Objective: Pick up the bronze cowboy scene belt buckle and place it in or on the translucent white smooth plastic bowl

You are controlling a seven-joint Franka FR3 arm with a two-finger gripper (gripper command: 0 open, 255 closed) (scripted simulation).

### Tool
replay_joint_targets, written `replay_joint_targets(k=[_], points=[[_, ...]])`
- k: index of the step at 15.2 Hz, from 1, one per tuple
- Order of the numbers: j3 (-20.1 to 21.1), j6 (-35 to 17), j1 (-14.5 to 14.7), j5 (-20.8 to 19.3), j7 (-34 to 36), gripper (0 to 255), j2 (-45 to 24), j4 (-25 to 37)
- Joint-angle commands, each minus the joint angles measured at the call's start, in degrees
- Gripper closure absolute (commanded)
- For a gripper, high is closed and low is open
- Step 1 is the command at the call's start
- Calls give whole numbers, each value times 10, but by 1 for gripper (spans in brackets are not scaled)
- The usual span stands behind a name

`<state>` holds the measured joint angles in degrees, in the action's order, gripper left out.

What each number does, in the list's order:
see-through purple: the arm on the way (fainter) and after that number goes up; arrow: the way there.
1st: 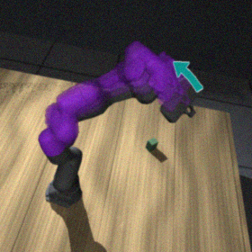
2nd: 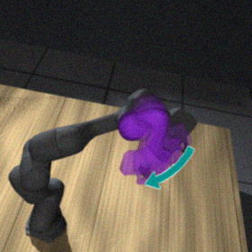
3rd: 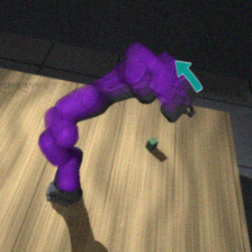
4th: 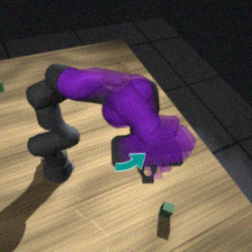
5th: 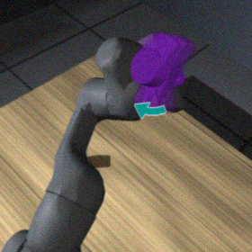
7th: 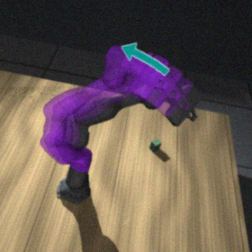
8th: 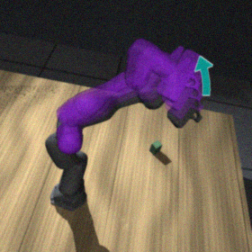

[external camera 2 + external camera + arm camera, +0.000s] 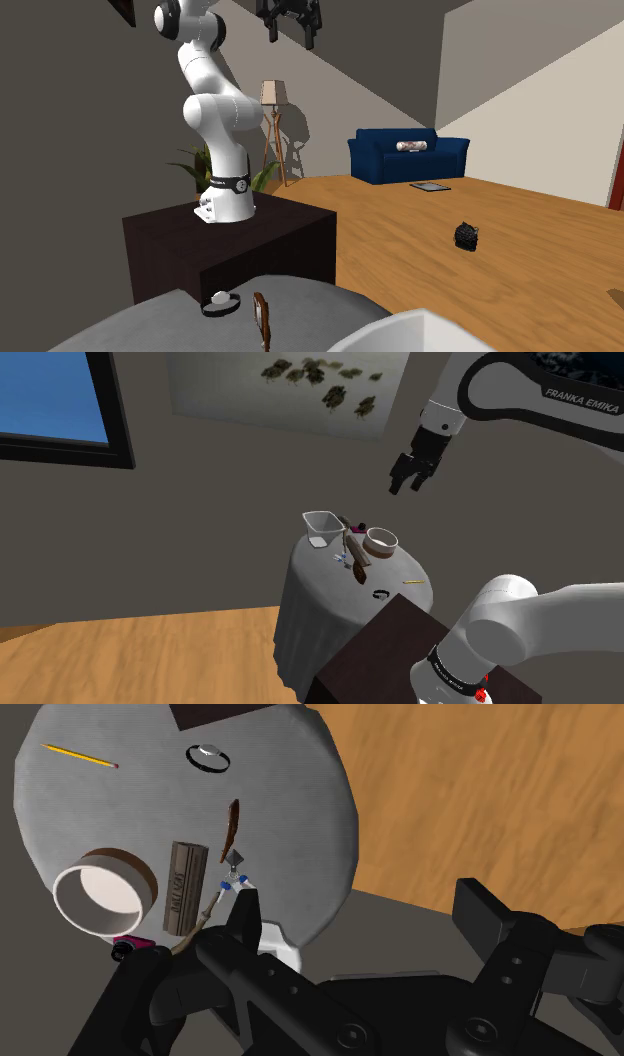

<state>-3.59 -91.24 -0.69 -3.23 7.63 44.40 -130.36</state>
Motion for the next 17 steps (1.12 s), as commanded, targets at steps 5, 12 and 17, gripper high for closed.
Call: replay_joint_targets(k=[5, 12, 17], points=[[-19, -78, -7, -16, -16, 0, 8, -79], [-58, -226, -24, -46, -43, 0, -15, -190], [-91, -345, -37, -68, -63, 0, -67, -247]])
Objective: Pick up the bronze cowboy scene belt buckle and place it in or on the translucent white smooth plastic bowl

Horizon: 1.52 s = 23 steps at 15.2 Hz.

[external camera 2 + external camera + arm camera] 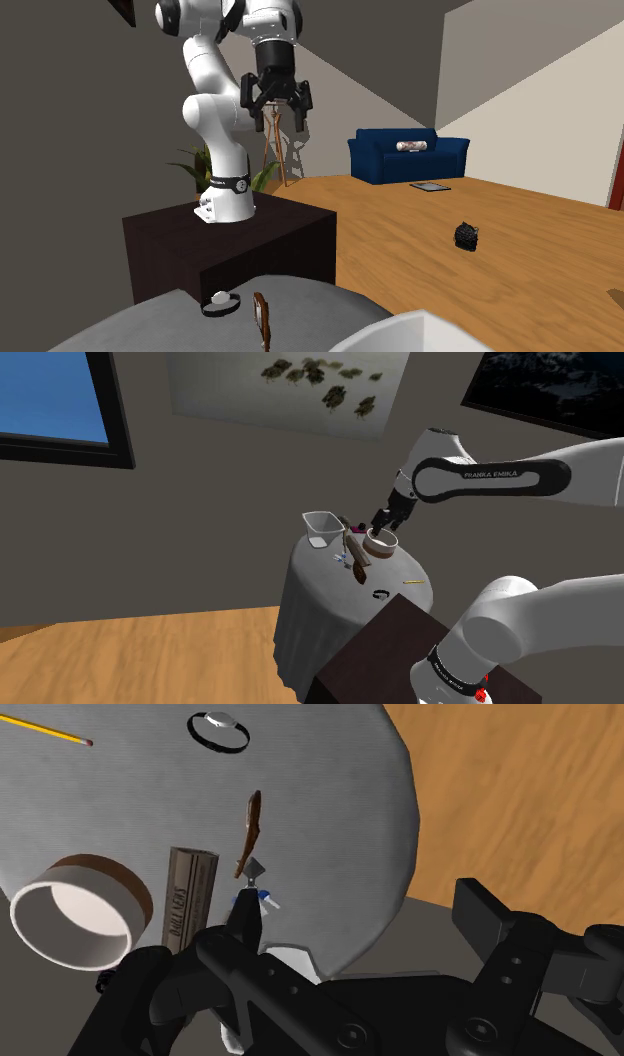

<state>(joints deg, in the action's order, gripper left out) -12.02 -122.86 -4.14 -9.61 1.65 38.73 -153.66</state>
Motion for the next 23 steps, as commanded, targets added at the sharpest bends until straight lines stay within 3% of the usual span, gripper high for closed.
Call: replay_joint_targets(k=[1, 9, 13, 15, 17, 18, 20, 21, 23], points=[[-13, -54, -5, -9, -8, 0, -25, -23], [-75, -268, -9, -21, -52, 0, -190, -56], [-114, -375, 12, 19, -102, 0, -300, -47], [-133, -424, 34, 81, -156, 0, -359, -36], [-128, -466, 44, 201, -254, 0, -422, -19], [-106, -482, 32, 275, -314, 0, -453, -6], [-31, -510, -29, 392, -416, 0, -511, 25], [10, -524, -68, 430, -452, 0, -538, 41], [52, -540, -110, 451, -475, 0, -564, 55]])
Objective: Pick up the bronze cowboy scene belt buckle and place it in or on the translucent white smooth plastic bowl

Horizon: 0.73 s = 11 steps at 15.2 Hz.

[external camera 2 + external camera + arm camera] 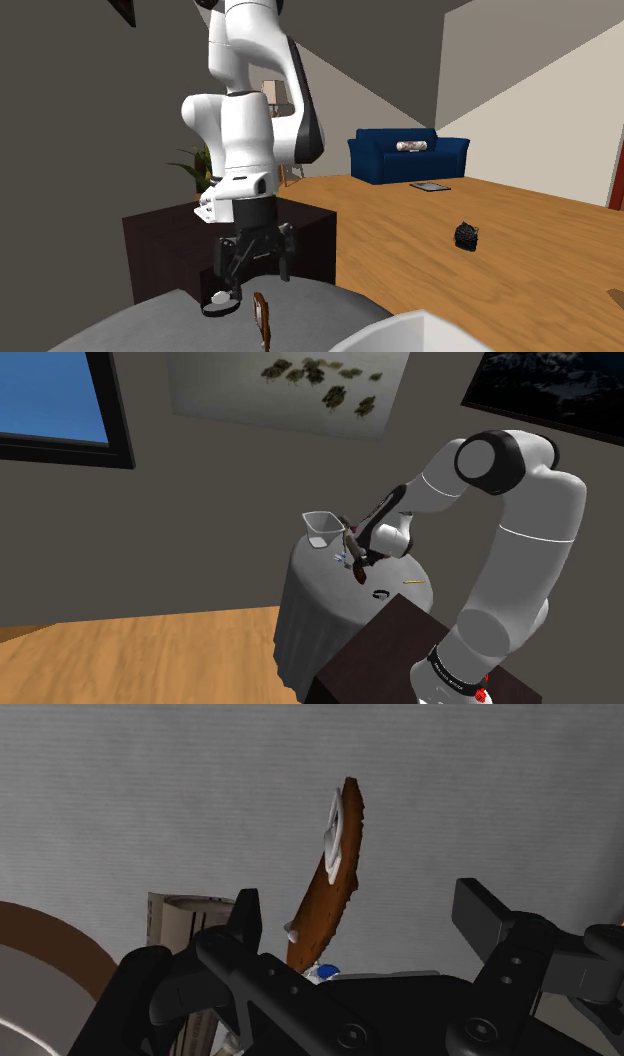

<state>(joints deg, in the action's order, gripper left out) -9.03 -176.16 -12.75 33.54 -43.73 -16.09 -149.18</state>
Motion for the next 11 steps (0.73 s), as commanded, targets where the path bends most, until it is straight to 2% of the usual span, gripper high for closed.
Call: replay_joint_targets(k=[1, 6, 11], points=[[37, -14, -37, 27, -29, 0, -26, 16], [97, -47, -93, 54, -59, 0, -79, 42], [103, -51, -99, 55, -61, 0, -85, 45]])
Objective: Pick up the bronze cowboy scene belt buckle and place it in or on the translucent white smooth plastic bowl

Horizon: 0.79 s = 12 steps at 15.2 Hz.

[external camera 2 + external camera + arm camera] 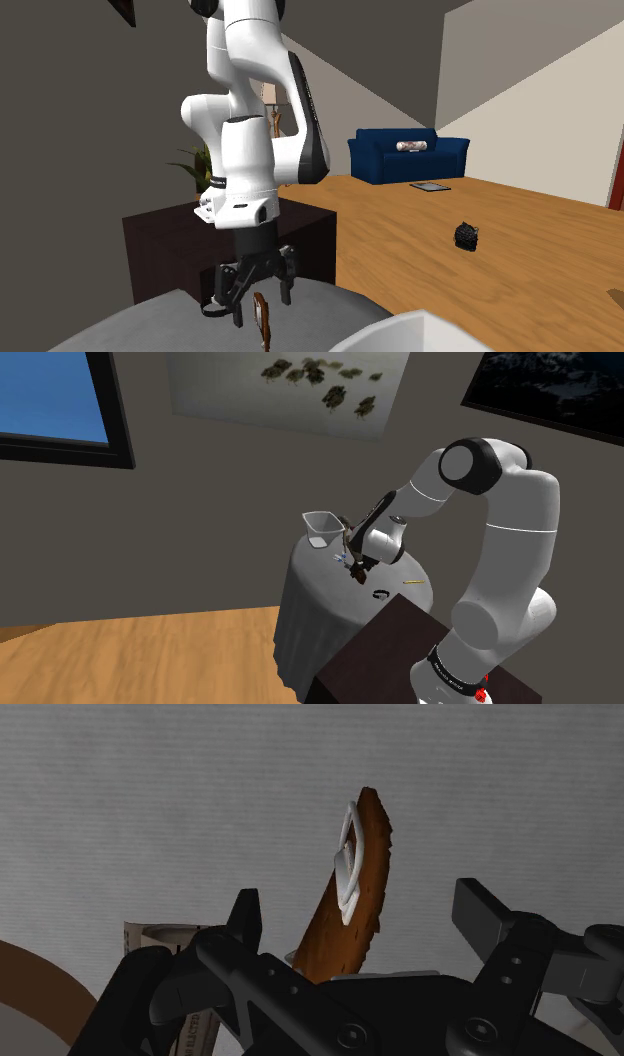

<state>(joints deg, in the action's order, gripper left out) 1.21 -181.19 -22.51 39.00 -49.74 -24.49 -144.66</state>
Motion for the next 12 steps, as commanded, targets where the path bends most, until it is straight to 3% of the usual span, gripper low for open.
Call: replay_joint_targets(k=[1, 3, 4, 12], points=[[1, 0, -1, 0, -1, 0, -1, 0], [1, 0, -1, 0, 0, 0, 0, 0], [1, 0, -1, 0, 0, 255, 0, 0], [1, 0, -1, 0, 0, 255, 0, 0]])
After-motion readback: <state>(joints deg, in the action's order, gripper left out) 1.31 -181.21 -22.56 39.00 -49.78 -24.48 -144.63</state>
